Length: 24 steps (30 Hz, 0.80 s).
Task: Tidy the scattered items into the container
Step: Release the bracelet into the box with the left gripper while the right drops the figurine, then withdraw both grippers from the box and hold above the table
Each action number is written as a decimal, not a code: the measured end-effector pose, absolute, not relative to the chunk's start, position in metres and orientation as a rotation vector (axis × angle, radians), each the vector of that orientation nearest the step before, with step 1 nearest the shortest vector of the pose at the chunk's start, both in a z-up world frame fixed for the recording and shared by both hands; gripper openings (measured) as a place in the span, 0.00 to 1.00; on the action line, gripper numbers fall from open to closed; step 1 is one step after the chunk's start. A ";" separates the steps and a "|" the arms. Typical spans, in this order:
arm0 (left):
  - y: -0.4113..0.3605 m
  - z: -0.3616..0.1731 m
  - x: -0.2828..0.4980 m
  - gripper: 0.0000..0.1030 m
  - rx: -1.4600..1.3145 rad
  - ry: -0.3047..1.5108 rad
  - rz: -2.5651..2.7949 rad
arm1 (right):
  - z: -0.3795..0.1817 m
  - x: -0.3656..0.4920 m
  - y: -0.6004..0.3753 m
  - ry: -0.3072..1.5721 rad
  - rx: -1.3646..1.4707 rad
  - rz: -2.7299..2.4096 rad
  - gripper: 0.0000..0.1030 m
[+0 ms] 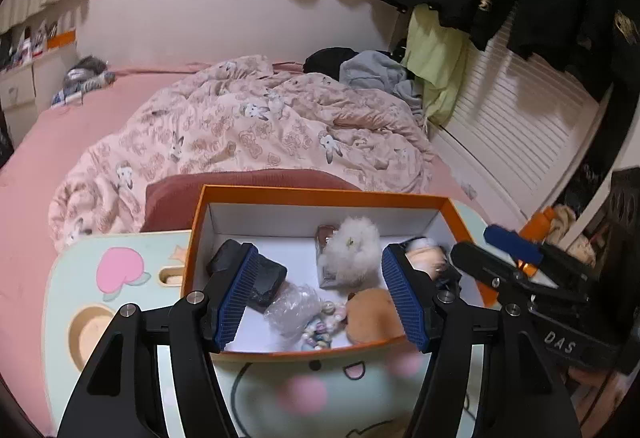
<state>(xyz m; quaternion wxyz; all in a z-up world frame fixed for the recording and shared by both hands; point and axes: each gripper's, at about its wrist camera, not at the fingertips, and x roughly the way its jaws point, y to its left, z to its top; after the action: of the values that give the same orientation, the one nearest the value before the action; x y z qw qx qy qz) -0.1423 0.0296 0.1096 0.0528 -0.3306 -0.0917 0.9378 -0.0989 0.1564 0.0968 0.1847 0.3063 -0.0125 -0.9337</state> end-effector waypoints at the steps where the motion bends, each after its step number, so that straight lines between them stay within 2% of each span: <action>1: 0.031 0.111 -0.141 0.63 -1.001 -0.267 2.860 | 0.098 -0.098 0.156 -0.030 0.857 -2.633 0.64; 13: 0.040 0.123 -0.100 0.64 -0.954 -0.204 2.888 | 0.108 -0.059 0.158 0.048 0.788 -2.629 0.64; 17: 0.046 0.109 -0.069 0.77 -0.968 -0.169 2.913 | 0.097 -0.031 0.161 0.092 0.818 -2.618 0.83; 24: 0.048 0.044 -0.036 0.78 -1.185 -0.132 2.938 | 0.030 0.000 0.171 0.200 1.081 -2.591 0.85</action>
<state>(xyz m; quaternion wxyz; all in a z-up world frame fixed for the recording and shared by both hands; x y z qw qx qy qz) -0.0360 0.0481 0.0440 -0.0144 -0.3738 -0.0416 0.9265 -0.0002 0.1714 0.0300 0.1629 0.3790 0.0702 -0.9082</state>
